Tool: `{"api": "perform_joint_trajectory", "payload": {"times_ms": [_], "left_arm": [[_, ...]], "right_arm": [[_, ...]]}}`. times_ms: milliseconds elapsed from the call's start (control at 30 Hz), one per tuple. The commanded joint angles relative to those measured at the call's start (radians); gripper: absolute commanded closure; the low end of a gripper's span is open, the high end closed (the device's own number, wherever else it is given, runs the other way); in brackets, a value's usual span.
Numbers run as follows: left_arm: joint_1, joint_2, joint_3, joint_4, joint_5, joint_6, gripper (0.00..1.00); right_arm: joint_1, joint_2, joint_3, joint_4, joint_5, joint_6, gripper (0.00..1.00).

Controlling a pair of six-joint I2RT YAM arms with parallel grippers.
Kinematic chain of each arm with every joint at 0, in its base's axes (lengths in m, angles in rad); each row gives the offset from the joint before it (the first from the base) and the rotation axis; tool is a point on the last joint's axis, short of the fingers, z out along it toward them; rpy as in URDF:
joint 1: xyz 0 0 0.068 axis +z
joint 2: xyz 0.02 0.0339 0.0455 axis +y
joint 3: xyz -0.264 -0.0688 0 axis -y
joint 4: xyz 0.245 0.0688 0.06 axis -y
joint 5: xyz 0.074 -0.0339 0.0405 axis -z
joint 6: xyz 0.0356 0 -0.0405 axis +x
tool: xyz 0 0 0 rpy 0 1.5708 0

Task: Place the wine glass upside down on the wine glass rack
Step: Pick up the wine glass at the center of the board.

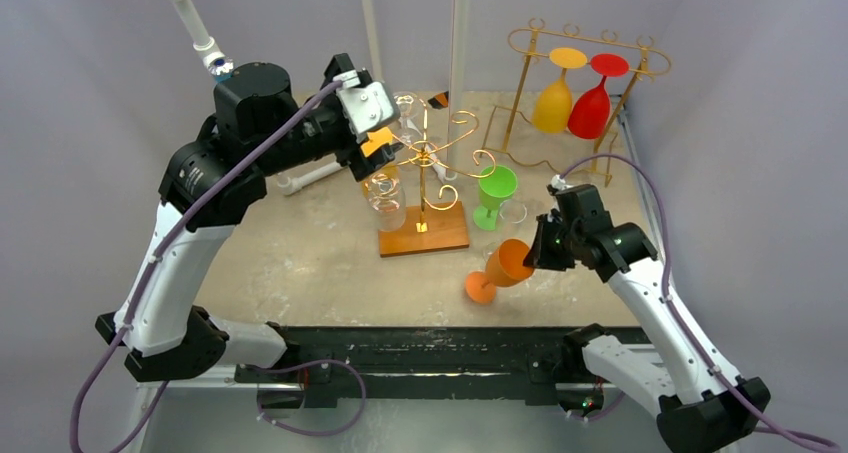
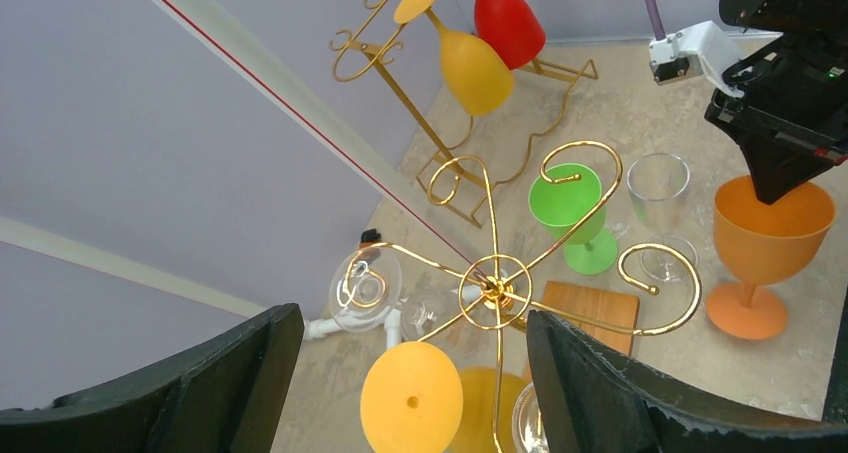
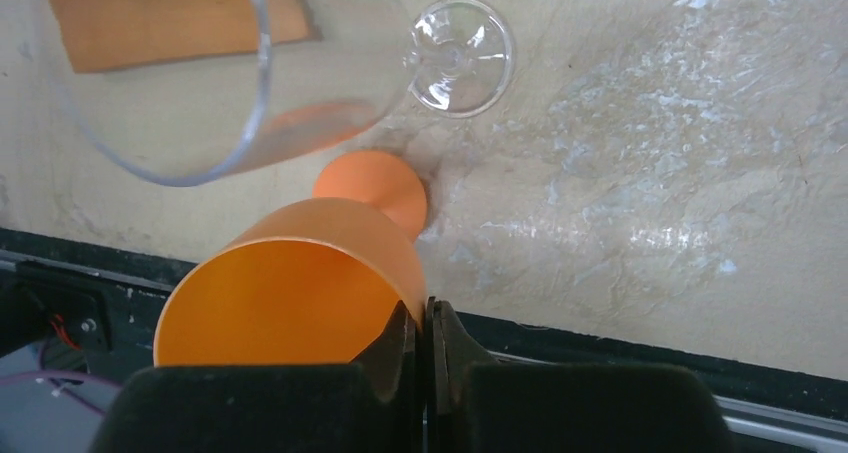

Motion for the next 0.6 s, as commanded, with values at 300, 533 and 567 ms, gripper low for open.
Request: {"api": "perform_joint_trajectory", "payload": {"times_ms": [300,533,567], "left_arm": [[-0.004,-0.021,0.035,-0.101,0.001,-0.144,0.08],[-0.004,0.029,0.101,-0.144,0.107,-0.211,0.04],[-0.004,0.044,0.126,-0.158,0.122,-0.218,0.04]], "right_arm": [[0.012,-0.019,0.465,-0.112,-0.239,-0.048,1.00],[0.012,0.046,0.807,-0.131,-0.305,-0.055,1.00],[0.012,0.068,0.859,-0.136,-0.299,-0.053,1.00]]}}
